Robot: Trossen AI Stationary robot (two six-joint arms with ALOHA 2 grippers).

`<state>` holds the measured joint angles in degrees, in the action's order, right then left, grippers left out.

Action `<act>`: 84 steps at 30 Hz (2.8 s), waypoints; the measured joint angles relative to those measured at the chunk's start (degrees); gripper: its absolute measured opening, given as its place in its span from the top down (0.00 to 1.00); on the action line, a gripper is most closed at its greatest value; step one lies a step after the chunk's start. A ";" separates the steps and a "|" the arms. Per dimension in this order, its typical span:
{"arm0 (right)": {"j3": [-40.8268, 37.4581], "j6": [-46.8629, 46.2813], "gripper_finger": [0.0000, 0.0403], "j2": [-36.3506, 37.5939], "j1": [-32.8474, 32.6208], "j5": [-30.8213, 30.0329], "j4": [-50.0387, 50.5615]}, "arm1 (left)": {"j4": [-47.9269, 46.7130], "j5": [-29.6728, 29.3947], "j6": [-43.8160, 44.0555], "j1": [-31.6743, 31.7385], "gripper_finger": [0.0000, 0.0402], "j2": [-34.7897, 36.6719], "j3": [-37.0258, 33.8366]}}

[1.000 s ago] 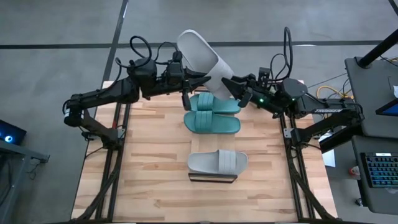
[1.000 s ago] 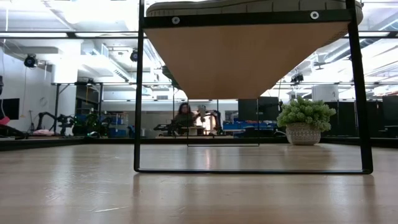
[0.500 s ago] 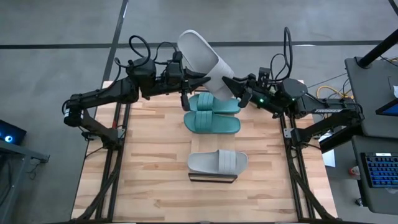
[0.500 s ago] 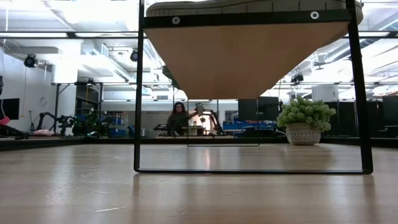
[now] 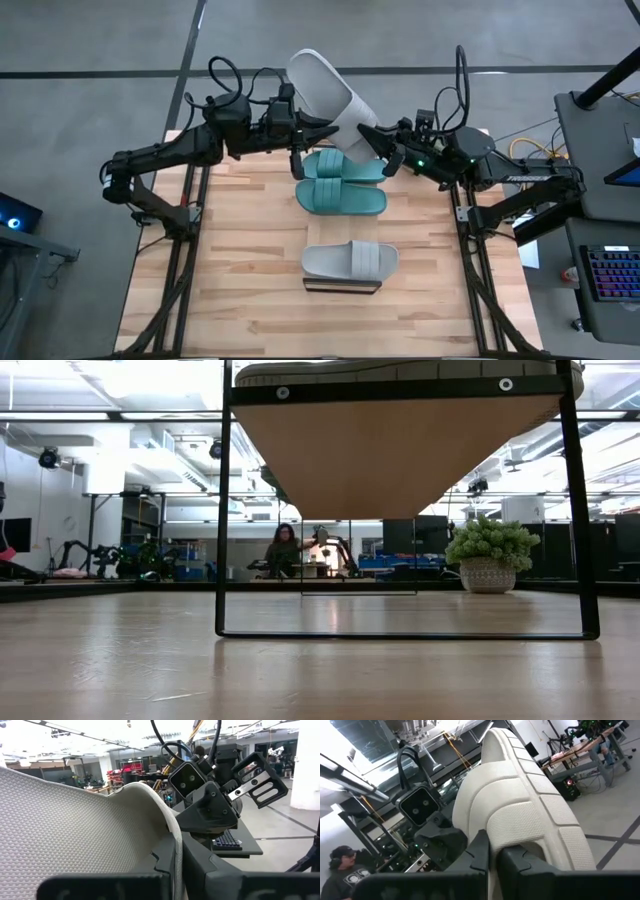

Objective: Pick and place slides into the shelf
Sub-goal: Put the gray slide on the shelf

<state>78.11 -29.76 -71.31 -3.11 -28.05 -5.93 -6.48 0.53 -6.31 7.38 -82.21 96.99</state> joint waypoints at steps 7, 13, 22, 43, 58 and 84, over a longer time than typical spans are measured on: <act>0.00 0.00 0.98 0.00 0.00 0.17 0.16 | -0.09 0.46 -0.07 0.00 0.87 -0.02 0.00; 0.00 0.00 0.98 0.00 0.00 0.17 0.15 | -0.09 2.69 -0.50 0.00 0.72 -0.02 0.00; 0.00 0.46 0.98 1.08 0.00 0.25 0.81 | -0.60 3.40 -1.02 0.28 0.40 0.84 -0.10; -0.01 0.51 0.98 5.82 -0.03 3.18 8.50 | -11.78 -9.66 3.81 0.44 0.23 8.63 -0.11; 0.00 -9.23 0.98 12.55 0.02 9.22 29.79 | -24.20 -9.90 6.16 0.44 0.23 16.85 -0.85; 0.00 -13.81 0.98 12.74 0.00 22.99 42.94 | -26.14 -9.86 7.52 0.45 0.23 15.86 -0.90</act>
<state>78.11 -43.57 -58.57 -3.11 -5.06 37.00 -32.62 -9.32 1.21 7.83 -66.35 96.09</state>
